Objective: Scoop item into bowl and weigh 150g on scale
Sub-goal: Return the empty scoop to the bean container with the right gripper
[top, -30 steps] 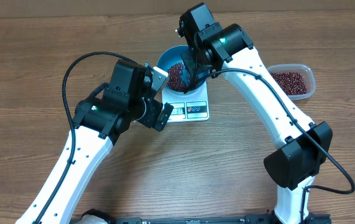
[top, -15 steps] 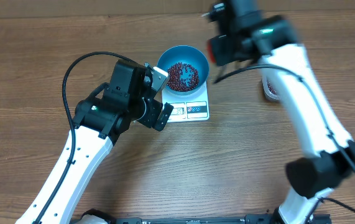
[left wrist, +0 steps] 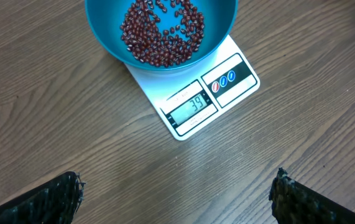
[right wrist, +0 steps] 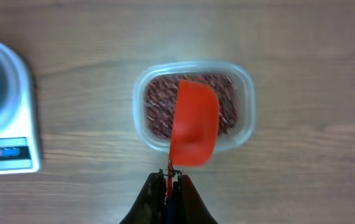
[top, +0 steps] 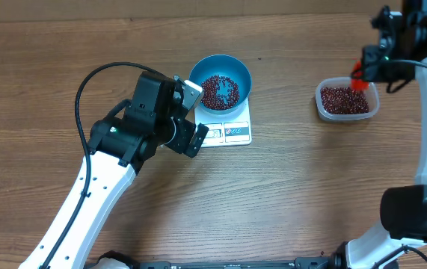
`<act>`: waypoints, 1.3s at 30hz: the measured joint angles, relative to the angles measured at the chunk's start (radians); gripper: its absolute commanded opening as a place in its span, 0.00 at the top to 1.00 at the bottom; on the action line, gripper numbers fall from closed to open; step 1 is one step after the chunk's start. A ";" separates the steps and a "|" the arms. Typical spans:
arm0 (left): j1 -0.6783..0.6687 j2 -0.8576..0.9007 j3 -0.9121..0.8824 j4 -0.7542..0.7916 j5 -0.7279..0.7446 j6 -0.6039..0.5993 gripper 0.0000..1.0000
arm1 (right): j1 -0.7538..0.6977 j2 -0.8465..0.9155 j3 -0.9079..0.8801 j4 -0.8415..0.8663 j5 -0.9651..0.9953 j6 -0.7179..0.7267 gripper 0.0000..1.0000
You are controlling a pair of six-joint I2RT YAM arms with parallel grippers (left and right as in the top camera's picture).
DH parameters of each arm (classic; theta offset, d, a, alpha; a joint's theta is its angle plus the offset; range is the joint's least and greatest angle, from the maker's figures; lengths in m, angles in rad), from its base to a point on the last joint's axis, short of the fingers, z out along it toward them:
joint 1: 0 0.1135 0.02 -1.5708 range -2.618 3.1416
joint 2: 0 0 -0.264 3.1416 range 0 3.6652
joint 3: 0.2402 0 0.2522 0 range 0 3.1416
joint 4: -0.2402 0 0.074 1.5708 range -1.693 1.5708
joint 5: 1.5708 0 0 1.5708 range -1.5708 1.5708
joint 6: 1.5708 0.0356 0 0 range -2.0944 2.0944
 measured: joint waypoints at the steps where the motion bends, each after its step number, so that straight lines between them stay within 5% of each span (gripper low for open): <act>1: 0.000 0.000 0.000 0.000 0.000 0.000 0.01 | -0.013 0.000 -0.027 0.013 -0.003 -0.007 0.96; 21: 0.000 0.000 0.000 0.000 0.000 0.000 0.00 | -0.042 0.000 -0.460 0.388 -0.089 -0.046 0.96; 39: 0.000 0.000 0.000 0.000 0.000 0.000 0.00 | -0.098 0.018 -0.536 0.460 -0.325 0.011 0.96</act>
